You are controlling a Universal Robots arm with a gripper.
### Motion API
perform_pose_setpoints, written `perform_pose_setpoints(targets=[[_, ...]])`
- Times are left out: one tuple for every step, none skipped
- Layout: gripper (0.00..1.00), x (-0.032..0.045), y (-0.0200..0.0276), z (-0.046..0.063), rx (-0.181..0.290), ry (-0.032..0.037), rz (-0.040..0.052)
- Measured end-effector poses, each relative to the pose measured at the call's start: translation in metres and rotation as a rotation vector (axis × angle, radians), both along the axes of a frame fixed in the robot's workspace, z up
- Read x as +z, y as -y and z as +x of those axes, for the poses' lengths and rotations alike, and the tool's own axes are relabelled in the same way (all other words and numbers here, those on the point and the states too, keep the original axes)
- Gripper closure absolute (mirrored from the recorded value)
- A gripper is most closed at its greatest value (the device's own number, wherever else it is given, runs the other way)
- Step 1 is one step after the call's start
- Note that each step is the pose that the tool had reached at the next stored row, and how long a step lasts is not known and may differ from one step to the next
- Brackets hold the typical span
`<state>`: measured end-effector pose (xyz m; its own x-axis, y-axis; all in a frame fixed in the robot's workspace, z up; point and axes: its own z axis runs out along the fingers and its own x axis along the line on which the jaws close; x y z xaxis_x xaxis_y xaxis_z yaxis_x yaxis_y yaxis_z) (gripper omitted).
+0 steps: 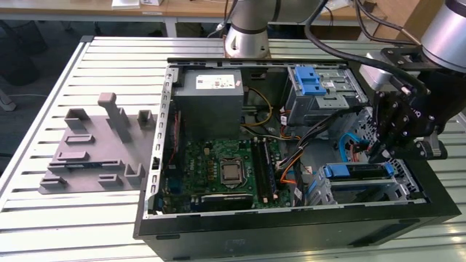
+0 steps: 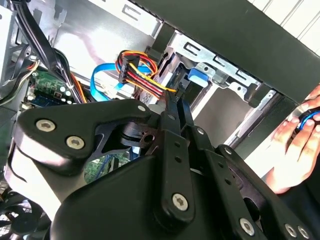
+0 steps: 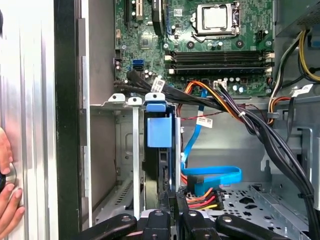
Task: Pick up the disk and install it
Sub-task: 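Insert the first disk wire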
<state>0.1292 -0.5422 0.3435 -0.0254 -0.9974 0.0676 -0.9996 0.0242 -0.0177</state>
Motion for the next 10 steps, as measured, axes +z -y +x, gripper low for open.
perform_pose_setpoints(targets=[[0.84, -0.0002, 0.0001, -0.0007, 0.000, 0.0011, 0.0000], [0.84, -0.0004, 0.0001, -0.0016, 0.000, 0.0026, 0.0001], [0.84, -0.0007, 0.0002, -0.0024, 0.000, 0.0038, 0.0001], [0.84, -0.0012, 0.0002, -0.0031, 0.000, 0.0043, 0.0000], [0.84, -0.0017, 0.0002, -0.0033, 0.000, 0.0045, 0.0001], [0.84, -0.0023, 0.0002, -0.0032, 0.000, 0.0046, 0.0004], [0.84, -0.0028, 0.0002, -0.0033, 0.000, 0.0046, 0.0010], [0.84, -0.0033, 0.0003, -0.0033, 0.000, 0.0046, 0.0023], [0.84, -0.0038, 0.0005, -0.0033, 0.000, 0.0047, 0.0040], [0.84, -0.0043, 0.0007, -0.0033, 0.000, 0.0046, 0.0050]])
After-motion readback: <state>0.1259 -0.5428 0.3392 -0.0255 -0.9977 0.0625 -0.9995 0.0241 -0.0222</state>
